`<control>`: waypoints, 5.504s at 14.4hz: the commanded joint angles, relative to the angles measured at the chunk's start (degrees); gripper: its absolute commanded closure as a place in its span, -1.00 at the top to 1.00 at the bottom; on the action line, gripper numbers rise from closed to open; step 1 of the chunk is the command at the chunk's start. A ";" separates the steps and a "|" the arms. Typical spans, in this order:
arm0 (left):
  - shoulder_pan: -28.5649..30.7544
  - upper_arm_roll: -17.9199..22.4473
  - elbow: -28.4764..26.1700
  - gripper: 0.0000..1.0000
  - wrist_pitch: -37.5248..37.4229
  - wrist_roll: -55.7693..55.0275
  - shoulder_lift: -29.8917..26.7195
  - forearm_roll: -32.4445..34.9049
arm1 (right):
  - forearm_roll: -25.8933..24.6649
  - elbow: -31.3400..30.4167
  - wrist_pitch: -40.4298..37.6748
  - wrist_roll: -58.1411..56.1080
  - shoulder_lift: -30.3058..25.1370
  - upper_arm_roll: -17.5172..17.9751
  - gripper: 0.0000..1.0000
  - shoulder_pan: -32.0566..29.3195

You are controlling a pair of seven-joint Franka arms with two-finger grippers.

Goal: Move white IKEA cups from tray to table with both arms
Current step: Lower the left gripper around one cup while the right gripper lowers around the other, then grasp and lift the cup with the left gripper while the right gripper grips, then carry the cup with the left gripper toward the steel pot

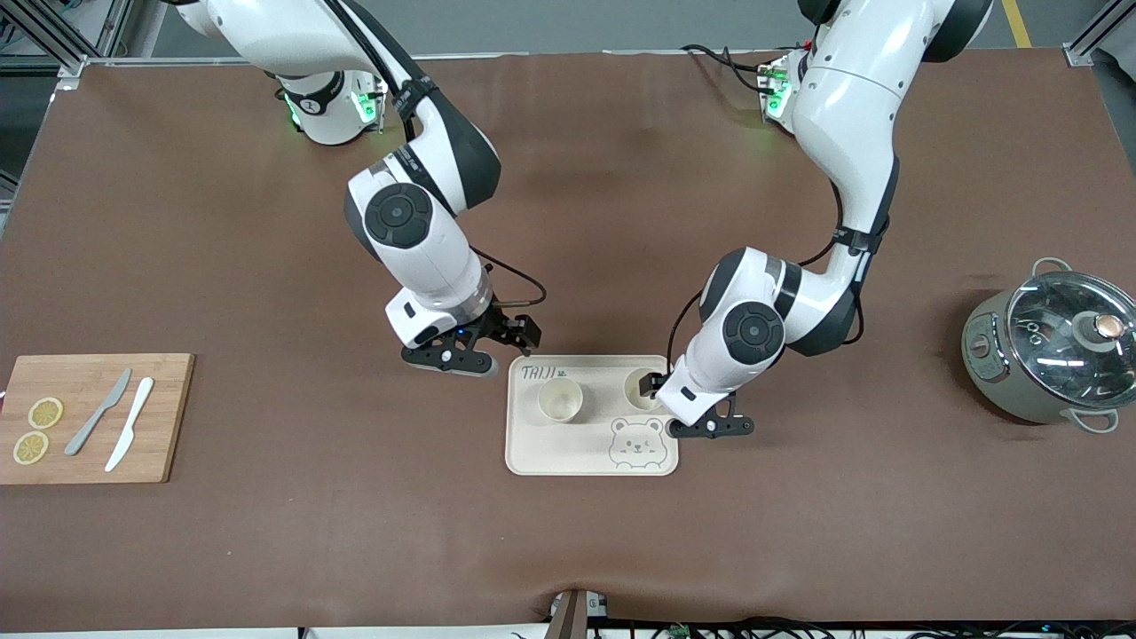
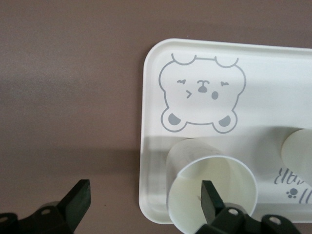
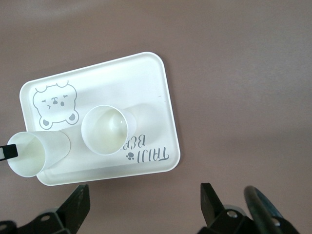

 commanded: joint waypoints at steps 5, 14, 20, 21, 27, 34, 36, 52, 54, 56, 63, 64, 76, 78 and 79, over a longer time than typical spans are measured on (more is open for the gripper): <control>-0.94 0.31 -0.53 1.00 2.70 -1.56 1.34 1.47 | -0.01 4.71 7.25 3.02 8.96 -0.68 1.00 2.59; -2.34 0.40 -0.09 -0.38 3.67 -6.78 3.63 3.58 | -2.20 5.15 12.09 5.66 11.43 -1.03 1.00 2.94; -3.06 0.67 0.08 -1.00 3.93 -17.38 5.74 15.97 | -3.87 5.06 14.37 5.83 13.53 -1.83 1.00 3.03; -2.44 0.67 0.08 -1.00 4.28 -17.21 5.74 15.88 | -3.87 5.15 14.90 5.83 13.97 -1.83 1.00 3.12; 0.28 0.14 0.43 -1.00 0.78 -17.47 0.57 11.32 | -3.87 5.24 17.01 5.83 15.91 -2.61 1.00 4.26; 10.03 0.31 -0.97 -1.00 -22.50 3.69 -15.25 0.33 | -3.87 5.50 18.06 6.10 16.79 -2.62 1.00 4.88; 12.32 0.40 -4.82 -1.00 -23.05 7.39 -20.25 0.41 | -3.96 5.50 19.20 7.15 17.49 -2.62 1.00 5.66; 27.80 0.23 -45.59 -1.00 5.67 36.14 -41.80 0.06 | -3.87 6.56 19.91 7.06 18.55 -2.62 -0.24 5.93; 27.45 -0.21 -49.65 -1.00 7.88 36.14 -42.60 -1.25 | -3.87 6.56 19.91 6.98 18.55 -2.62 -0.44 5.93; 27.53 -1.35 -52.64 -1.00 10.59 36.14 -42.51 -1.70 | -3.96 6.56 20.09 7.06 18.55 -2.62 -0.70 6.19; 27.18 -3.72 -57.66 -1.00 20.63 36.06 -38.74 -5.03 | -4.75 6.47 20.26 6.98 18.55 -2.70 -1.00 6.46; 27.18 -4.60 -57.84 -1.00 21.85 36.06 -38.30 -5.91 | -5.36 6.38 20.26 6.98 18.55 -2.71 -1.00 6.29; 27.71 -5.49 -57.66 -1.00 35.57 38.52 -27.04 -6.09 | -6.42 6.12 16.66 4.97 17.23 -2.79 -1.00 3.03; 27.71 -5.49 -57.58 -1.00 35.57 38.52 -27.04 -6.09 | -6.86 5.94 15.96 3.64 17.23 -2.79 -1.00 2.50; 27.71 -5.49 -57.57 -1.00 35.57 38.60 -27.04 -6.09 | -6.95 5.94 15.87 3.64 17.23 -2.79 -1.00 2.50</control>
